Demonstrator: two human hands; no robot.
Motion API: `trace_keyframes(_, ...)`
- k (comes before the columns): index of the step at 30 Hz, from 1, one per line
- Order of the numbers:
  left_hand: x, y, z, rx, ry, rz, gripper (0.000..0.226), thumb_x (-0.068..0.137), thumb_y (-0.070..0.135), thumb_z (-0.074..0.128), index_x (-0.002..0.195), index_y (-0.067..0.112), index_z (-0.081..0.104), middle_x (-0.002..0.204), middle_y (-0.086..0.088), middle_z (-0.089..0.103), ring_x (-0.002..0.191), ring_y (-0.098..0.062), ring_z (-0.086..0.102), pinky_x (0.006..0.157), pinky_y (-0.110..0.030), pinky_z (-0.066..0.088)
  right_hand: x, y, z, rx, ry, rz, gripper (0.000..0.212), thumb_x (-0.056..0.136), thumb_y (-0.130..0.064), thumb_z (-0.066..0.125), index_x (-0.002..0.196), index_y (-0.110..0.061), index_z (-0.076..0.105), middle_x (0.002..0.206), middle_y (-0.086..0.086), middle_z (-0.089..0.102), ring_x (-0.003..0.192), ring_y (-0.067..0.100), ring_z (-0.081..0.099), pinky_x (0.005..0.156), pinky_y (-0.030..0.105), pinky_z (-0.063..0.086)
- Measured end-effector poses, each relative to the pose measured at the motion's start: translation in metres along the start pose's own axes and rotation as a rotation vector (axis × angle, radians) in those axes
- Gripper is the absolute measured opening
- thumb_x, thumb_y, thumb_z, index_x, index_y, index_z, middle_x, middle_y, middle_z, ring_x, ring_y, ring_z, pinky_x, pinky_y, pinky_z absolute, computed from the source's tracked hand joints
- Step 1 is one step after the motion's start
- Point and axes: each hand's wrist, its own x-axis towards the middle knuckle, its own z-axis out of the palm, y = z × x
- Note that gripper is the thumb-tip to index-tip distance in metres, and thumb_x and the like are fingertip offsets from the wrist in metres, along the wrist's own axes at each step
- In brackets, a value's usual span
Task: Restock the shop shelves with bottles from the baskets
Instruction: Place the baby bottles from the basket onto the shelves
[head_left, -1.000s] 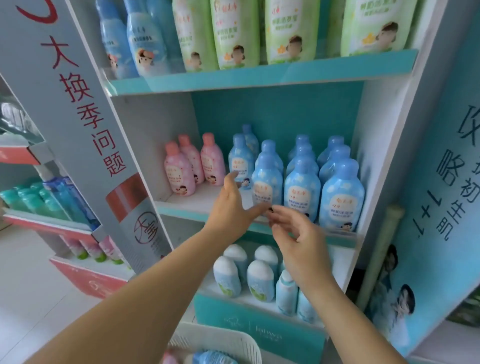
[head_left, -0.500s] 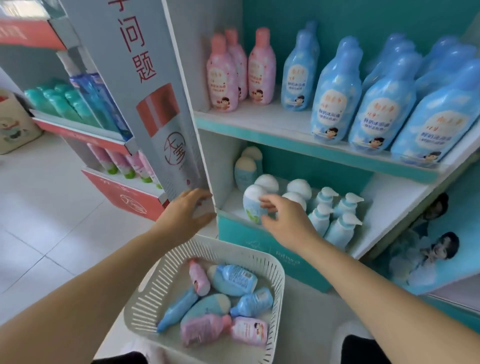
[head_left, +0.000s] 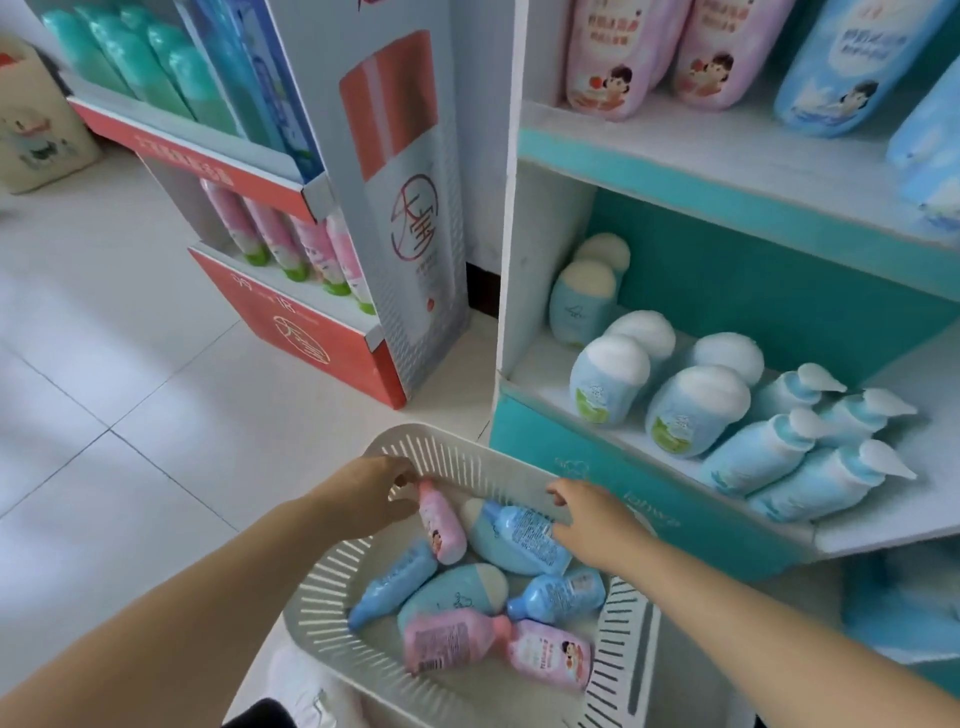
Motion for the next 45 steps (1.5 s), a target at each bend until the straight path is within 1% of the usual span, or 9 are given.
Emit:
trace_keyframes(6,0.013,-0.034,0.005,-0.023,-0.002,-0.028,0.035,0.087,0.031,0.059,0.119,0.019,0.056,0.118,0.0,0.062,0.106,-0.017,0.057,0.093,-0.027,0.044,0.041,0.006,0.048,-0.021,-0.032,0.067,0.061,0.086,-0.024,0.062,0.141,-0.016,0.037,0.142,0.006,0.045,0.129,0.022,0.043,0.106,0.028,0.034)
trace_keyframes(11,0.022,-0.047,0.006,-0.106,0.052,-0.047,0.035,0.088,0.03,0.06,0.12,0.017,0.057,0.117,-0.001,0.063,0.104,-0.017,0.059,0.092,-0.027,0.045,0.059,0.014,0.091,-0.075,-0.12,0.131,0.083,0.081,-0.036,0.067,0.149,-0.021,0.021,0.152,0.005,0.029,0.136,0.025,0.035,0.11,0.034,0.033)
trace_keyframes(15,0.029,-0.046,0.009,-0.16,0.109,-0.028,0.033,0.088,0.028,0.059,0.119,0.017,0.058,0.117,0.001,0.062,0.104,-0.015,0.058,0.09,-0.023,0.043,0.064,0.019,0.109,-0.248,-0.14,0.154,0.083,0.087,-0.037,0.059,0.151,-0.024,0.007,0.152,0.008,0.016,0.134,0.03,0.032,0.109,0.039,0.033)
trace_keyframes(24,0.04,-0.045,0.014,-0.23,0.153,-0.022,0.03,0.087,0.026,0.061,0.115,0.015,0.06,0.112,-0.001,0.065,0.1,-0.016,0.06,0.09,-0.026,0.045,0.073,0.021,0.118,-0.299,-0.13,0.173,0.086,0.088,-0.032,0.06,0.15,-0.026,0.0,0.148,0.01,0.016,0.125,0.033,0.042,0.101,0.043,0.042)
trace_keyframes(29,0.04,-0.045,0.015,-0.23,0.15,-0.016,0.03,0.088,0.027,0.061,0.115,0.015,0.06,0.112,-0.001,0.065,0.1,-0.016,0.06,0.09,-0.025,0.045,0.077,0.032,0.119,-0.266,-0.176,0.208,0.09,0.086,-0.036,0.059,0.149,-0.034,-0.005,0.146,0.012,0.035,0.126,0.032,0.045,0.103,0.041,0.041)
trace_keyframes(34,0.04,-0.038,0.015,-0.19,0.119,0.006,0.03,0.089,0.029,0.059,0.115,0.015,0.06,0.111,0.0,0.064,0.1,-0.015,0.059,0.087,-0.021,0.042,0.069,0.03,0.109,-0.12,-0.217,0.23,0.089,0.079,-0.042,0.062,0.15,-0.027,0.011,0.142,0.007,0.044,0.124,0.027,0.048,0.102,0.035,0.041)
trace_keyframes(39,0.039,-0.022,0.015,-0.161,0.053,0.034,0.029,0.09,0.033,0.057,0.114,0.016,0.061,0.109,0.0,0.064,0.098,-0.016,0.059,0.088,-0.025,0.046,0.046,0.017,0.087,0.596,-0.427,0.385,0.068,0.079,-0.02,0.069,0.137,-0.022,0.033,0.124,0.008,0.054,0.106,0.028,0.059,0.082,0.039,0.056)
trace_keyframes(43,0.033,-0.004,0.017,-0.158,-0.068,0.03,0.035,0.087,0.044,0.058,0.108,0.016,0.061,0.106,0.002,0.064,0.097,-0.016,0.058,0.087,-0.025,0.045,0.025,-0.003,0.049,0.836,-0.427,0.279,0.054,0.082,-0.011,0.068,0.131,-0.018,0.046,0.121,0.007,0.06,0.105,0.023,0.061,0.08,0.037,0.056)
trace_keyframes(45,0.027,0.009,0.014,-0.185,-0.107,0.025,0.042,0.084,0.053,0.057,0.096,0.013,0.059,0.093,0.002,0.06,0.088,-0.018,0.057,0.079,-0.029,0.045,0.014,-0.014,0.023,0.915,-0.408,0.216,0.049,0.084,-0.008,0.066,0.128,-0.02,0.047,0.121,0.007,0.061,0.105,0.023,0.061,0.08,0.035,0.055)
